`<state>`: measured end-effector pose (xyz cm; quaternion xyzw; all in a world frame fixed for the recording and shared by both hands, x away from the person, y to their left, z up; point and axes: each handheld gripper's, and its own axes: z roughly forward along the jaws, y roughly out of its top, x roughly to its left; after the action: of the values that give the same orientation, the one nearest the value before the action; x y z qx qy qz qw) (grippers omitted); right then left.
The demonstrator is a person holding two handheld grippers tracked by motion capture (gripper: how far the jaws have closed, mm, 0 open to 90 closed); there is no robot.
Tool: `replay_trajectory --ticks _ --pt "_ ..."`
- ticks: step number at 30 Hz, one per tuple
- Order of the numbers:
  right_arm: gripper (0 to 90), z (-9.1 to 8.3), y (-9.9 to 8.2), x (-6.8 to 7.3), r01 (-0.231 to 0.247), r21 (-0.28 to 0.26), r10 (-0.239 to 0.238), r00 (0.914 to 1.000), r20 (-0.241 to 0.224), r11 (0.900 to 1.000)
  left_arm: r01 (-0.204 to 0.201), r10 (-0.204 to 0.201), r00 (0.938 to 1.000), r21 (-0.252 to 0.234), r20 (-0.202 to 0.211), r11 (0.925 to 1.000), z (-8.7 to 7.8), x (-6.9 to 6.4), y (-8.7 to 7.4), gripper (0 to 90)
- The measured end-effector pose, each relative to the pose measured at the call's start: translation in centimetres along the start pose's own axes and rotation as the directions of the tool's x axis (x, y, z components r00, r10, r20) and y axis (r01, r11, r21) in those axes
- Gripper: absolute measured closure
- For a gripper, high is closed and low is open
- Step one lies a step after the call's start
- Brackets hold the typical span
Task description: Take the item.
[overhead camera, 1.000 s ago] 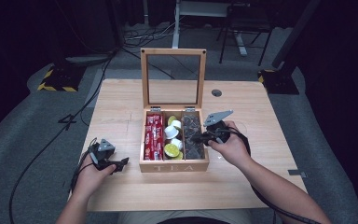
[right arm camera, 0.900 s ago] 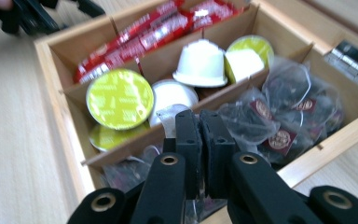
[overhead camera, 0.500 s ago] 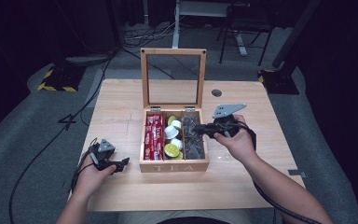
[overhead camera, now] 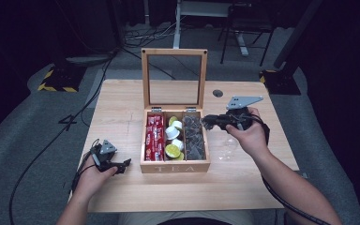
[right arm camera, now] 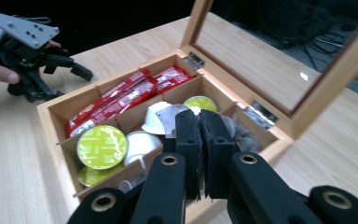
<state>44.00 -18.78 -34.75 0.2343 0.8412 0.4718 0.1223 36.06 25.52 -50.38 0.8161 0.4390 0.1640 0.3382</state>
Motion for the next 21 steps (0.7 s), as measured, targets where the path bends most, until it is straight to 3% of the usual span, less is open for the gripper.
replay_trajectory --ticks 9,15,21 --pt "87.2 -2.4 -0.3 -2.1 -0.017 -0.006 0.018 0.9965 0.081 0.9998 0.004 -0.004 1.0 -0.001 -0.003 1.0 0.0 0.0 0.0 20.1" --pt "87.3 -4.7 -0.9 -4.1 -0.048 -0.019 0.05 0.9871 0.152 0.9987 0.001 -0.001 1.0 0.0 -0.002 1.0 0.0 0.0 0.0 20.0" --pt "87.3 -6.0 -1.2 -5.2 -0.062 -0.034 0.067 0.9804 0.185 0.9975 0.002 -0.002 1.0 -0.001 -0.006 1.0 0.0 0.0 0.0 19.8"
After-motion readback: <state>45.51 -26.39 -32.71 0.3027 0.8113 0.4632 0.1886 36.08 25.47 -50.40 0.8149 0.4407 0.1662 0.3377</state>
